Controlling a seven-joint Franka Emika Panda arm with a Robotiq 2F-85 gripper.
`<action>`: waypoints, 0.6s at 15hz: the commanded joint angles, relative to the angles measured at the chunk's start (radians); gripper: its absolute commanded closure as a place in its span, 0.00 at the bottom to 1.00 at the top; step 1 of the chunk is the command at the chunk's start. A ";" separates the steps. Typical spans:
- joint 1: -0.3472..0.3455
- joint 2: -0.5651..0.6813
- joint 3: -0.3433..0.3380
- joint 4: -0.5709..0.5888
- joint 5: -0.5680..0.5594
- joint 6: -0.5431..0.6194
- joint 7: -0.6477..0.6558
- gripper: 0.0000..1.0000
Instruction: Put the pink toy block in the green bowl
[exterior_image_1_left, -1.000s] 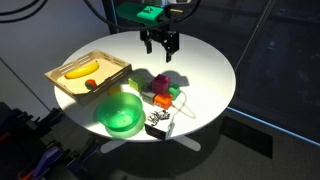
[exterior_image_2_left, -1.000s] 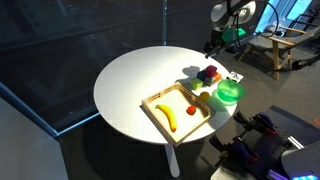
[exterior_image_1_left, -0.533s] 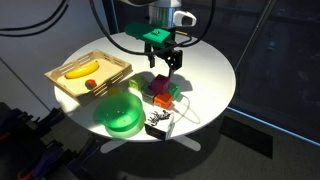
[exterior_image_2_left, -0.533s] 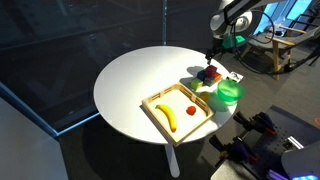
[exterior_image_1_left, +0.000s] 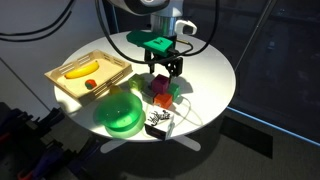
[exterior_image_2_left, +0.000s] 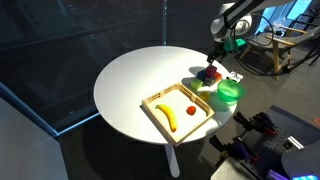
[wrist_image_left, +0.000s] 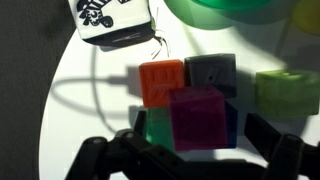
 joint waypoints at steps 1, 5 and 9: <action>-0.021 0.021 0.021 0.028 -0.019 0.005 -0.041 0.00; -0.018 0.044 0.021 0.051 -0.040 0.008 -0.054 0.00; -0.019 0.068 0.022 0.075 -0.054 0.007 -0.055 0.00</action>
